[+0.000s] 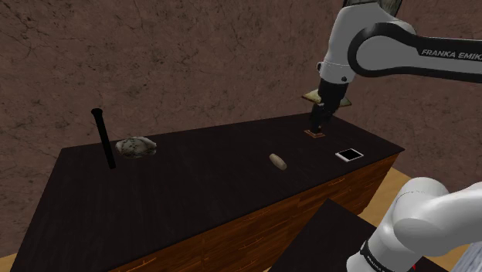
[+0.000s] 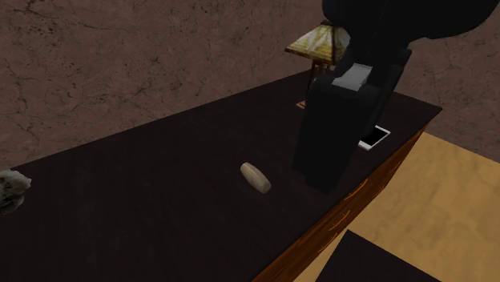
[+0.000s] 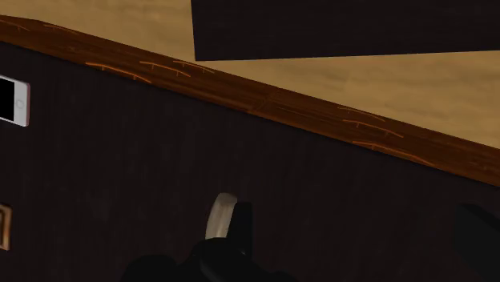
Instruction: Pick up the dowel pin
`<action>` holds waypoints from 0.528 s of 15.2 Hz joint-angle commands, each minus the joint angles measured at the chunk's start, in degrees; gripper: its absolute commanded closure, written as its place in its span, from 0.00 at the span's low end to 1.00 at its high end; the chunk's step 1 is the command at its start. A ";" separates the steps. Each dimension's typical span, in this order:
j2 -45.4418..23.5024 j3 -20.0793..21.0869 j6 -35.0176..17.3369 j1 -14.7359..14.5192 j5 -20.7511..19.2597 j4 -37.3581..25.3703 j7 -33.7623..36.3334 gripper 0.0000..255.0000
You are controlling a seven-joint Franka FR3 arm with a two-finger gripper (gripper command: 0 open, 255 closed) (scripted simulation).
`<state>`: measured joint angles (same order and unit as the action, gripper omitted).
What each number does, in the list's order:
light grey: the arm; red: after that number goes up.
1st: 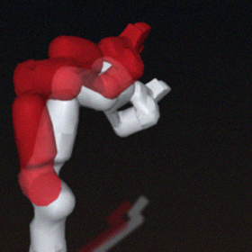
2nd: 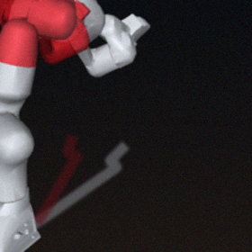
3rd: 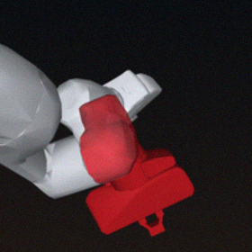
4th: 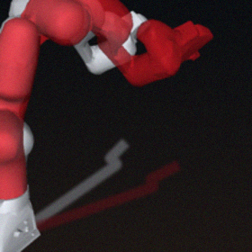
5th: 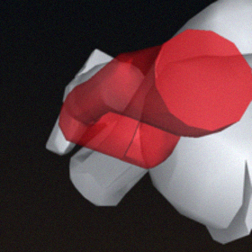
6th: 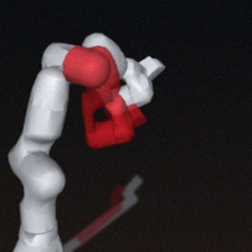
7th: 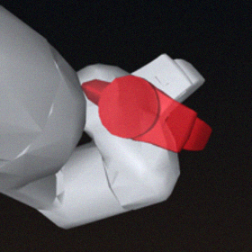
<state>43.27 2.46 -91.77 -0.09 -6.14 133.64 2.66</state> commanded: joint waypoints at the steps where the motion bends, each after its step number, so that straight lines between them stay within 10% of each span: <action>1: 0.00 0.00 0.00 0.00 0.00 0.00 0.00 0.00; 8: -7.53 -3.61 -13.69 1.97 -1.97 5.47 -1.03 0.00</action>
<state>36.54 -0.72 -102.99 1.63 -7.86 137.62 1.62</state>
